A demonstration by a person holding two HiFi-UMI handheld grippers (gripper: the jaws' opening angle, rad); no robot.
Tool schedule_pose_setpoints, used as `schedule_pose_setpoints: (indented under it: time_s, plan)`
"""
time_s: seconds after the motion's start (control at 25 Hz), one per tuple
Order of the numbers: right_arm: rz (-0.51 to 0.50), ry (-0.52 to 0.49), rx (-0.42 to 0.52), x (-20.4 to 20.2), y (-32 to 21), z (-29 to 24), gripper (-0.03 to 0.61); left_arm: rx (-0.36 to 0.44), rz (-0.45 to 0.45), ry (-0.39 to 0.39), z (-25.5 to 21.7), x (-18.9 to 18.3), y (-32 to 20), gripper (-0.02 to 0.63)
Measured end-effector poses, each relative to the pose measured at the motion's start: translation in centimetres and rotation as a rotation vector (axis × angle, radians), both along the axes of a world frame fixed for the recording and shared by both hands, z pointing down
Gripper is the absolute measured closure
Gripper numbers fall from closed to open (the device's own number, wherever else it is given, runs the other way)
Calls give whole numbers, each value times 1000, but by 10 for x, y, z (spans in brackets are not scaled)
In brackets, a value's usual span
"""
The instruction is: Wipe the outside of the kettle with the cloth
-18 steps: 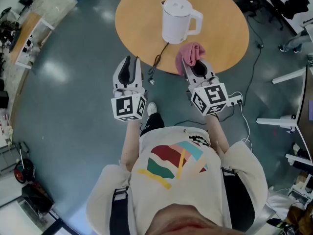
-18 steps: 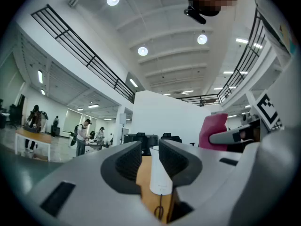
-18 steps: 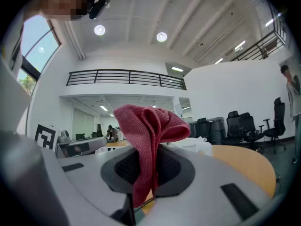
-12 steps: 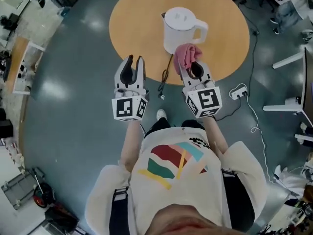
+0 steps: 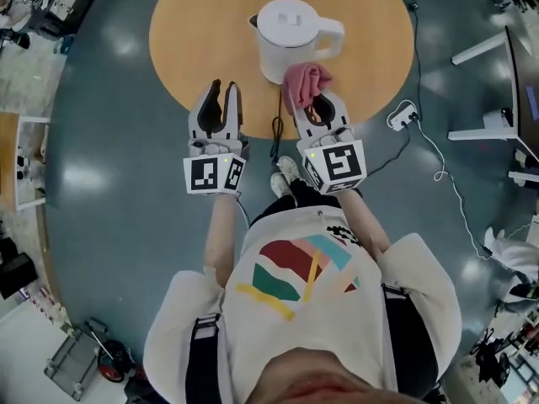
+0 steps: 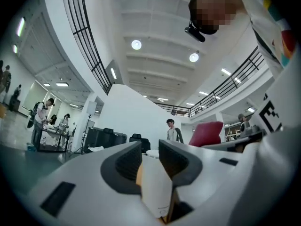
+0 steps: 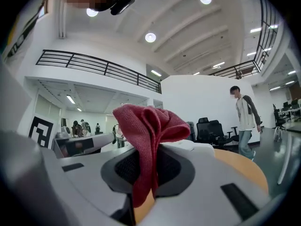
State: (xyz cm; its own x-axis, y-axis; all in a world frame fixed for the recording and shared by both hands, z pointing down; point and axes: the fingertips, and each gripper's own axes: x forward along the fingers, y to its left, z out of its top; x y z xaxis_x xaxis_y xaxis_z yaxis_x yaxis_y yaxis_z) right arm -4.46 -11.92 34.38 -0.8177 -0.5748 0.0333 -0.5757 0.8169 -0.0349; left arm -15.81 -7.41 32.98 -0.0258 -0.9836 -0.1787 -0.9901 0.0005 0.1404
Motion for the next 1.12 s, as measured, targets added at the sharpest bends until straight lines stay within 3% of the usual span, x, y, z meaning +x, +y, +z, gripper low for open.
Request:
schedule_pose_setpoints:
  time_s: [0.28, 0.64, 0.8, 1.12]
  plan:
    - [-7, 54, 80, -40, -12, 19, 532, -49, -8, -30, 12, -18, -19, 462]
    - [161, 216, 41, -122, -47, 60, 531, -105, 43, 14, 38, -61, 4, 462]
    - [216, 236, -3, -136, -67, 66, 531, -131, 25, 36, 52, -74, 3, 462]
    - [268, 210, -65, -136, -83, 76, 531, -166, 7, -11, 56, -80, 2, 462]
